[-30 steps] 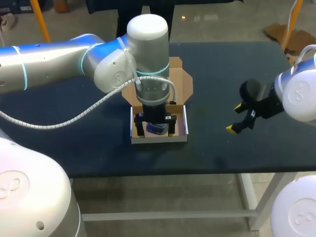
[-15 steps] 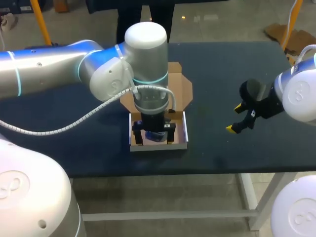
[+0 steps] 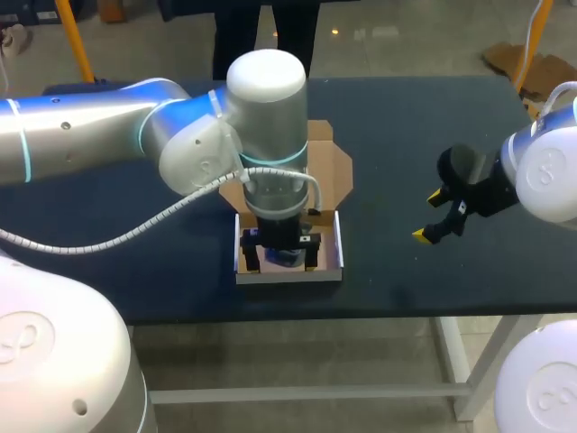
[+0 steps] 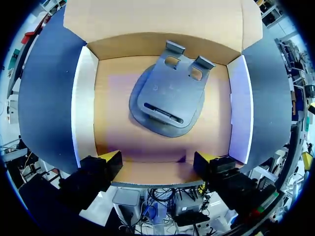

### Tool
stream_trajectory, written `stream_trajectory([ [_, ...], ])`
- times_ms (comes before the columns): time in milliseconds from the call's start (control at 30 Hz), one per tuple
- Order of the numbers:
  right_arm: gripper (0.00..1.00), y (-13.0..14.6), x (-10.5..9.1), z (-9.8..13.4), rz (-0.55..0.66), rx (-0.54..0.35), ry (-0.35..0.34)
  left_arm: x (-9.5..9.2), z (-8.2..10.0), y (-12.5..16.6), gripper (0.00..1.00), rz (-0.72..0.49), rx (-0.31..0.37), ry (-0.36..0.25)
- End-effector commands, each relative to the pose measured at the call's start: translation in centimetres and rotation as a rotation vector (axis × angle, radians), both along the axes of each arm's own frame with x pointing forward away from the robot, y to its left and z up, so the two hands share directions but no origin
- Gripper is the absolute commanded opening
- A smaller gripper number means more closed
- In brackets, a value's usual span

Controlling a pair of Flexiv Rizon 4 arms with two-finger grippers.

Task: Assemble the packaging by folding the flat box into shape, placing the metal phone stand inside, and closing the box properly

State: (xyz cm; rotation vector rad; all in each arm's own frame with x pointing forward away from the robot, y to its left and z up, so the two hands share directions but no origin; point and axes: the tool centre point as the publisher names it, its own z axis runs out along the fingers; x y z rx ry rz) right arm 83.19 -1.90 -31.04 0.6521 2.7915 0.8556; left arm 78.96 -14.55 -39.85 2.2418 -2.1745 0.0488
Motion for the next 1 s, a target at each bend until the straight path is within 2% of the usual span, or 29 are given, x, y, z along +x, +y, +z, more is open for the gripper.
stream_trajectory([
  [33, 1.0, -0.2, 0.0, 0.1, 0.004, 0.007, 0.0, -0.3, 0.6, 0.2, 1.0, -0.001, 0.005, -0.024],
  [300, 1.0, -0.2, 0.0, 0.1, 0.004, 0.007, 0.0, 0.4, 3.5, 0.2, 1.0, -0.032, -0.016, -0.083],
  [600, 1.0, -0.2, 0.0, 0.1, 0.004, 0.007, 0.0, 1.1, 6.8, 1.4, 1.0, -0.118, -0.102, -0.11],
  [1000, 1.0, -0.2, 0.0, 0.1, 0.004, 0.007, 0.0, 2.2, 10.0, 3.8, 1.0, -0.226, -0.189, -0.183],
])
